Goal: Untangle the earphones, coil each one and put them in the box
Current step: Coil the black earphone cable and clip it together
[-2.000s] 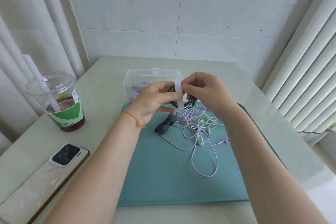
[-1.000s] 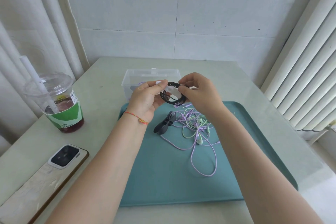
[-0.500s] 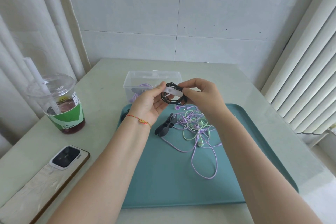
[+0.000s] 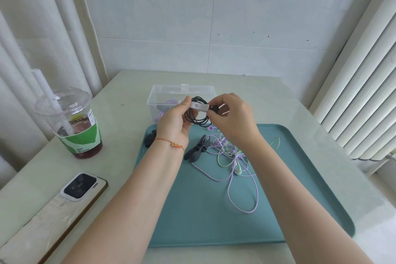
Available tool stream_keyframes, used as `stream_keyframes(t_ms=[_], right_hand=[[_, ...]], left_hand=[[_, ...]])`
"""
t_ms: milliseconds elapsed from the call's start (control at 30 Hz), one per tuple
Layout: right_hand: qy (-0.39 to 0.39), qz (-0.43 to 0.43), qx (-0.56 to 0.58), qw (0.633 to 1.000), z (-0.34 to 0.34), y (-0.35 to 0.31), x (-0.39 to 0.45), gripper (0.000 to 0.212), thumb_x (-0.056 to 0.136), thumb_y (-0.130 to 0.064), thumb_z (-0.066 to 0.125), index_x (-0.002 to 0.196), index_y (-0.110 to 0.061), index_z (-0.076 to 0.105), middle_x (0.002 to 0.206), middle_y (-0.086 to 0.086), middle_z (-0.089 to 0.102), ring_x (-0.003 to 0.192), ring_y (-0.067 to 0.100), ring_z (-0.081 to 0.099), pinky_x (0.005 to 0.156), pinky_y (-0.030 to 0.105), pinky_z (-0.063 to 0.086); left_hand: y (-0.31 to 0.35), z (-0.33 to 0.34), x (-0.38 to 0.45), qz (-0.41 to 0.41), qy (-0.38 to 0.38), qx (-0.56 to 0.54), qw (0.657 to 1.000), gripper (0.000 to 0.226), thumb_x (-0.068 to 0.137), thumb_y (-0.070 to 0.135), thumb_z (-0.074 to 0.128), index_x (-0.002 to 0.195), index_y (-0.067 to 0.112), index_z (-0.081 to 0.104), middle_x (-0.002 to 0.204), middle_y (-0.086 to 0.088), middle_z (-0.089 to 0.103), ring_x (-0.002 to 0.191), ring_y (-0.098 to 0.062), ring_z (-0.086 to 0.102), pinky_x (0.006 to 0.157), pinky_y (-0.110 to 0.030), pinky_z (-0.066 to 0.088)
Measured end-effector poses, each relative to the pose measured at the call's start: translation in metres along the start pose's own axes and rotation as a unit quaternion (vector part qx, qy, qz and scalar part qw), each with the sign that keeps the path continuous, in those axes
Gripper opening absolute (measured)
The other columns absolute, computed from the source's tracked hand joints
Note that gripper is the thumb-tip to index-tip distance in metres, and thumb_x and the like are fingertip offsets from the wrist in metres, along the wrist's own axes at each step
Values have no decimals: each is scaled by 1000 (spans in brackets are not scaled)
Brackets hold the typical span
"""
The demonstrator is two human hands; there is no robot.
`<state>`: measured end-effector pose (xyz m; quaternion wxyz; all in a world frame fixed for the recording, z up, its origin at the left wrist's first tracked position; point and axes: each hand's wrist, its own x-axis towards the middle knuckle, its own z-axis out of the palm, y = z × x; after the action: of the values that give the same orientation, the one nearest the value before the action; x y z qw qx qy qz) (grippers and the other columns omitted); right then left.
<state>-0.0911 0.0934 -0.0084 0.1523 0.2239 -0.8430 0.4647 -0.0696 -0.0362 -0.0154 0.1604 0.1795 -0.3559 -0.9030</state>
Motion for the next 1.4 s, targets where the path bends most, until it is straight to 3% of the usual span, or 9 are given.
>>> stream_keyframes(t_ms=[133,267,433,600,733,900,1067,1200,1400], right_hand=[[-15,-14,-7,1000,2,-4,-2,18,79,-10,70,97,-12,67,92,-1,61,71,18,64,74,30,53],[21,3,13,1000,6,-6,-5,26,76,-23,79,91,-15,59,85,1,64,70,19,63,66,24,49],[-6,96,123,988,7,-10,-9,32,76,-24,81,90,-17,54,74,5,67,63,23,68,64,35,55],[-17,155,170,973,2,-11,-6,47,75,-25,82,109,-17,50,84,5,64,65,21,70,50,17,47],[-29,145,110,983,3,-7,-3,38,75,-37,81,101,-26,56,103,4,59,79,26,69,56,22,45],[-38,139,135,980,3,-6,-3,23,83,-30,74,100,-21,61,91,4,69,77,27,70,59,27,51],[-14,144,161,976,8,-3,-4,8,90,-20,63,96,-17,67,77,3,74,68,22,71,73,47,59],[19,165,199,966,12,-3,-5,3,90,-8,60,90,-9,63,75,10,72,64,22,71,70,43,60],[-56,190,180,964,0,-1,1,9,88,-10,63,88,-8,71,83,8,72,75,19,70,73,31,60]], left_hand=[[-1,-3,6,19,15,-14,1000,12,90,2,64,78,5,62,68,-3,62,51,-8,60,57,-17,55],[-3,-3,5,21,4,1,1000,13,92,6,62,80,4,62,70,-5,62,52,-9,60,57,-17,53],[-4,0,-7,3,-57,18,998,26,99,14,51,76,4,61,56,-2,65,47,-10,60,56,-19,51],[-4,-2,-5,1,-64,9,998,22,99,14,53,83,4,65,68,-5,69,59,-12,65,62,-19,55],[-6,-1,-4,2,-68,12,998,22,98,13,53,81,5,64,66,-3,70,58,-11,66,61,-19,55],[-10,-5,5,18,-47,9,999,18,97,13,56,83,6,64,75,-5,67,66,-13,63,66,-20,54],[-11,-4,7,31,-24,1,999,16,97,13,57,83,7,63,75,-4,65,63,-11,63,63,-18,53],[-14,-3,5,40,-44,13,998,15,97,16,56,89,5,63,84,-9,65,69,-14,64,64,-21,55],[-11,-2,6,75,-34,27,996,14,96,11,57,86,4,62,84,-12,65,67,-15,65,65,-23,56]])
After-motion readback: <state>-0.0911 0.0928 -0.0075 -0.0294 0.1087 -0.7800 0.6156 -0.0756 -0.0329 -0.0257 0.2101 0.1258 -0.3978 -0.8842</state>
